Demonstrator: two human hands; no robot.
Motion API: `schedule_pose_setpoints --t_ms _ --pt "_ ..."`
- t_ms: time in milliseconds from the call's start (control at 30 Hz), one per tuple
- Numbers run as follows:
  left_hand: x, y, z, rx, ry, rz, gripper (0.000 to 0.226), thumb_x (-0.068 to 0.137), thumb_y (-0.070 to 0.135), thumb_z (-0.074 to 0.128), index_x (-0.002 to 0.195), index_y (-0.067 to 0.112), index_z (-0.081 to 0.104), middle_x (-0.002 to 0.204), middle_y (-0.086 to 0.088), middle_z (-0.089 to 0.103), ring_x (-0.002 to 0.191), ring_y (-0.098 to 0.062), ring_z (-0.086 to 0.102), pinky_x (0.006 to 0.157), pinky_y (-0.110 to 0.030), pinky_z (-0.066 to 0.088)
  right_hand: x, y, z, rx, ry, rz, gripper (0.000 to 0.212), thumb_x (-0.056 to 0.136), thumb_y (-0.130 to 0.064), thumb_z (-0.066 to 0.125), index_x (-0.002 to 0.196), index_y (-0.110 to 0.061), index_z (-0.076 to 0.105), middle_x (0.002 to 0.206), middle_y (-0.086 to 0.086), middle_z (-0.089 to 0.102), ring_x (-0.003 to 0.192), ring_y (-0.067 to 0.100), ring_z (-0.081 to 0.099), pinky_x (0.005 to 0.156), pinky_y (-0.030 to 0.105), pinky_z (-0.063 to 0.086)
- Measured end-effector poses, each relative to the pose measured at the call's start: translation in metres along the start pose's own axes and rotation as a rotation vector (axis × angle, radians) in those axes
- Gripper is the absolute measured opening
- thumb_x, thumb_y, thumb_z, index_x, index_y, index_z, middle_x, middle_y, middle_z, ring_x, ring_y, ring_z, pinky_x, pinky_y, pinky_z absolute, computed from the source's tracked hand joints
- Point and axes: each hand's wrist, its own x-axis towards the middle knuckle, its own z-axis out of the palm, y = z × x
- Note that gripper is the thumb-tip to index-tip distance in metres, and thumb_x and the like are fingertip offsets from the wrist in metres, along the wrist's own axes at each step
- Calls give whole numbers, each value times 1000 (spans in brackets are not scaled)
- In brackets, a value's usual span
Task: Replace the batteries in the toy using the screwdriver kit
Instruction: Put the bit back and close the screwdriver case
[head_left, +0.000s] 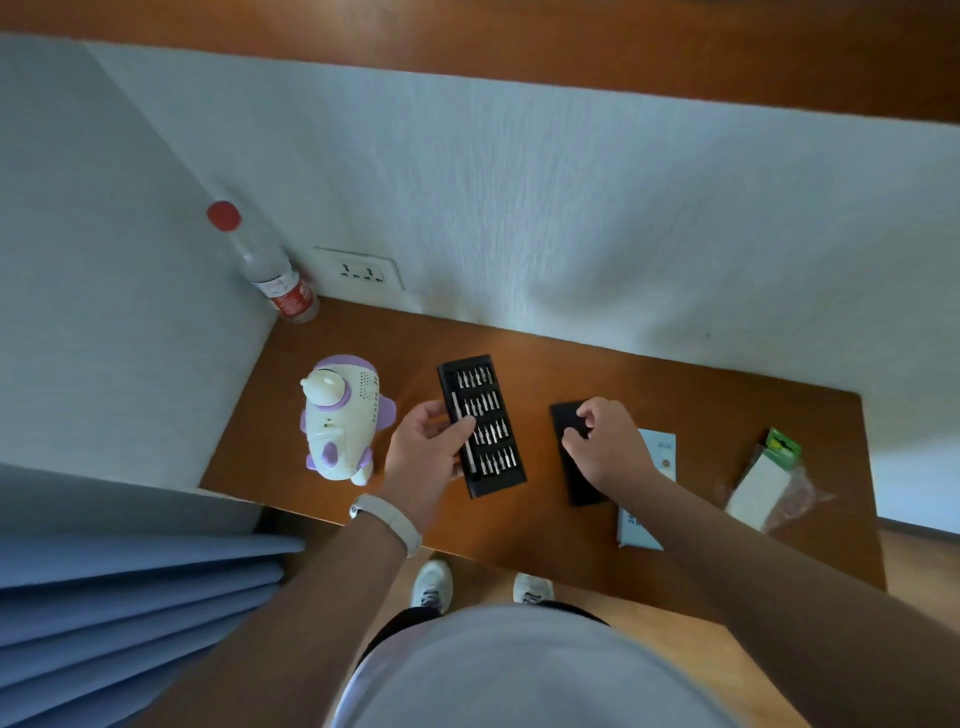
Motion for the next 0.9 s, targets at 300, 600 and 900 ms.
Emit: schedule_pose_setpoints --t_ms 300,600,900 --pt "2 14 -23 8 -120 34 24 93 12 67 116 17 61 100 0 77 93 -21 75 72 -39 63 5 3 28 -273 10 126 68 84 -41 70 137 -18 35 130 8 42 120 25 42 98 38 43" --pt "5 17 -31 35 -171 32 24 93 11 67 115 17 61 98 0 77 91 -20 76 67 -34 61 5 12 41 -281 12 231 84 80 -36 77 143 -13 26 132 12 46 121 29 48 96 40 47" --pt "5 29 -37 60 -201 40 20 93 11 67 112 16 63 96 0 78 91 -21 76 71 -40 62 -5 -3 36 -276 -108 236 25 92 -19 58 112 -22 44 89 1 58 74 19 61 68 41 58"
